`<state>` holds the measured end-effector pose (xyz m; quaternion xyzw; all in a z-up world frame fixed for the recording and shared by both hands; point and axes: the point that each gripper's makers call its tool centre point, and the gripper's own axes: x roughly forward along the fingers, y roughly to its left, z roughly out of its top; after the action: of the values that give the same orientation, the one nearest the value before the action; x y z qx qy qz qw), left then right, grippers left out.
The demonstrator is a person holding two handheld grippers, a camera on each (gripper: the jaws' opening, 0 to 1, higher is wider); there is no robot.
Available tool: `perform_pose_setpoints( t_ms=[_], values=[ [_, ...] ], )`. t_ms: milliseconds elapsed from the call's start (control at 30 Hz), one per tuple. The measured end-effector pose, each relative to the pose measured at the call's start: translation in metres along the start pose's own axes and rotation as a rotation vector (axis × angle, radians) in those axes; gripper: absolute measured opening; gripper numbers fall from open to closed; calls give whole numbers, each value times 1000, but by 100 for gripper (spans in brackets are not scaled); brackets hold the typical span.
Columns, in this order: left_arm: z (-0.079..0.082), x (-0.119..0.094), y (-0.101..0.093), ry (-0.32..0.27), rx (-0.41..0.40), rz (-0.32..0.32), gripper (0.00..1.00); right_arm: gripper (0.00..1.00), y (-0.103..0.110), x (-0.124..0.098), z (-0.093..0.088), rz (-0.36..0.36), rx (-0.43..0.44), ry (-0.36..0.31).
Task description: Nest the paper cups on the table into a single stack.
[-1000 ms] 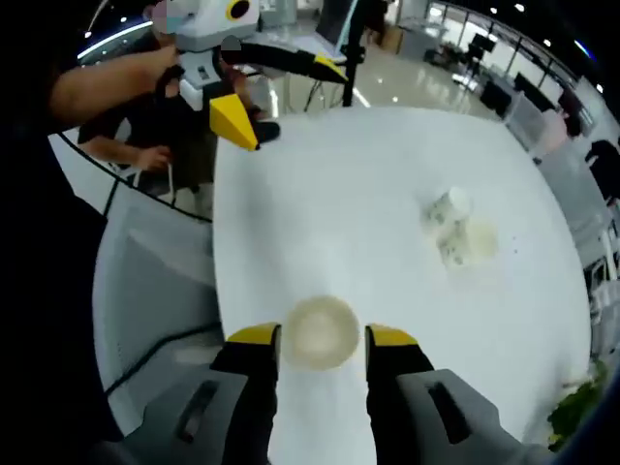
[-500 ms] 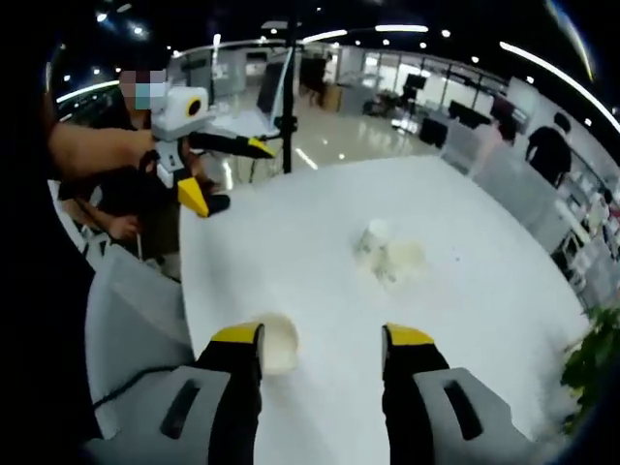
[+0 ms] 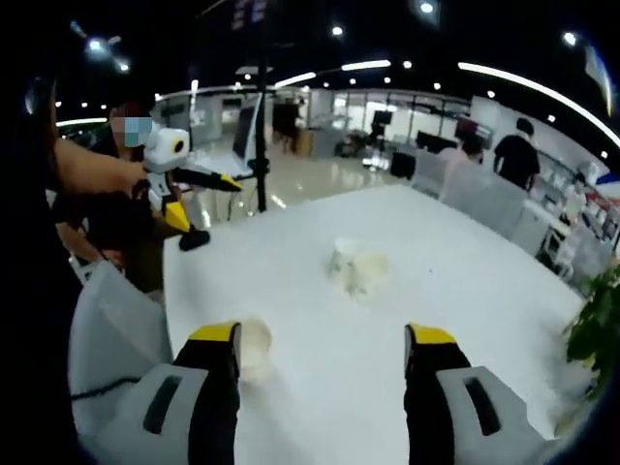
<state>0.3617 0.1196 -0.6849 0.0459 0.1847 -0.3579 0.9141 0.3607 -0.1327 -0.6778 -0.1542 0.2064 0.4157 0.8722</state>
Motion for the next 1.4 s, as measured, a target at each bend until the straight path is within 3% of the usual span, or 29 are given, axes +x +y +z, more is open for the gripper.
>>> perform_pose_setpoints(
  t_ms=[267, 433, 467, 500, 700, 867, 1067, 1333, 1400],
  values=[
    [-6, 2, 0, 0, -14, 12, 98, 95, -19, -4, -14, -67, 21, -47],
    [-12, 2, -3, -6, -35, 27, 98, 100, -33, -10, -22, -91, 31, -49],
    [-11, 2, 5, -15, 14, 74, 98, 100, -37, -11, -23, -94, 39, -57],
    [-12, 1, 5, -16, 26, 82, 98, 100, -37, -12, -23, -84, 46, -62],
    [-10, -7, 4, -52, -47, 135, 98, 100, -42, -14, -30, -43, 33, -82],
    [-8, -11, 1, -69, -60, 183, 98, 100, -46, -16, -32, -20, 38, -105],
    [-4, -6, -13, -55, -43, 211, 98, 100, -48, -20, -33, 14, 84, -150],
    [5, 5, -26, -90, -34, 220, 98, 100, -51, -10, -26, 54, 30, -175],
    [4, 8, -29, -76, -23, 205, 98, 100, -55, -4, -24, 56, 31, -173]
  ],
)
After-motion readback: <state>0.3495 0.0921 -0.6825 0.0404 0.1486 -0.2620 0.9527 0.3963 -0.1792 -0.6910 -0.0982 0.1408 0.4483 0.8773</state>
